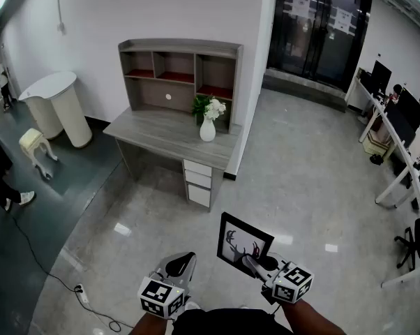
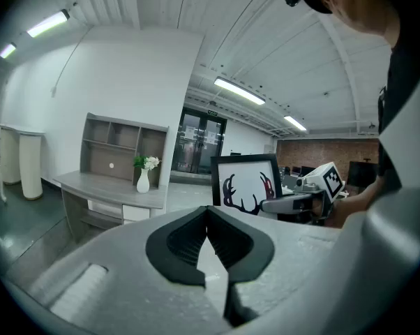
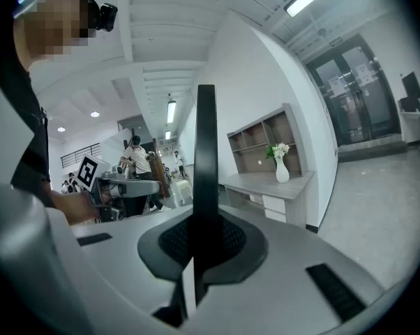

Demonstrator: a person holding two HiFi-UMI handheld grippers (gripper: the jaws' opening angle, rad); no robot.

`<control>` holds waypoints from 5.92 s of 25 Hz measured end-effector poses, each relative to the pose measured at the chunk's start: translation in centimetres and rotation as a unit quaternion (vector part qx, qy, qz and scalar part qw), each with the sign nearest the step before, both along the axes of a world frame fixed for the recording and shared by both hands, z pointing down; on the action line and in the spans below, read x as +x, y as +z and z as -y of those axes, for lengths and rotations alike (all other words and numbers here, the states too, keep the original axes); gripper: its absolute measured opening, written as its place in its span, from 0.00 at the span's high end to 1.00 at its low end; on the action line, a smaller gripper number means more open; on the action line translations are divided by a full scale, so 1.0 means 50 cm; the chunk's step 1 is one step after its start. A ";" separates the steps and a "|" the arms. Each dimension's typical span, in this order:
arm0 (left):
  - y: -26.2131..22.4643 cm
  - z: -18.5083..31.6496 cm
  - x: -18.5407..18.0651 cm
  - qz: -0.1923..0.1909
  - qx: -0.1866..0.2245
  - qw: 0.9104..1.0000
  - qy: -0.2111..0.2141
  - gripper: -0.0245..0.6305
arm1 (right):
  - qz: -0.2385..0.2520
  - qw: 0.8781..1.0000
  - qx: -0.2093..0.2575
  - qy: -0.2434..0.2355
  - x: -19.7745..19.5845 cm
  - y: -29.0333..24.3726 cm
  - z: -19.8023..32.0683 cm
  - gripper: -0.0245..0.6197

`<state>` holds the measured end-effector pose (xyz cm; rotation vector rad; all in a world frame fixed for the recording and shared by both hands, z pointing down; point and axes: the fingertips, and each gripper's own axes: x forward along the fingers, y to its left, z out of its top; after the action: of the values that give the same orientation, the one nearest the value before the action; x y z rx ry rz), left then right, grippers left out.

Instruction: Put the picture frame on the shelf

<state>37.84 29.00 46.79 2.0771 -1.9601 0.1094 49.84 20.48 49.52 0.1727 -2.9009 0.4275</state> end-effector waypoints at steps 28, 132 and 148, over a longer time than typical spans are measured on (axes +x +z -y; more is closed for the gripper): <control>0.017 -0.067 -0.112 -0.005 -0.010 1.000 0.017 0.95 | 0.018 0.999 -0.045 0.013 -0.101 0.016 -0.061 0.93; 0.024 0.773 -1.155 0.020 -0.023 0.973 0.227 0.95 | 0.081 0.957 -0.040 0.274 -1.048 -0.049 0.689 0.93; -0.010 1.067 -1.128 0.055 -0.027 0.973 0.224 0.95 | 0.163 0.940 -0.035 0.298 -0.991 -0.156 1.005 0.93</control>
<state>-18.57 -24.35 46.31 2.4848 -1.4878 0.3713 0.26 -29.79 41.74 1.0801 -3.0943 0.7086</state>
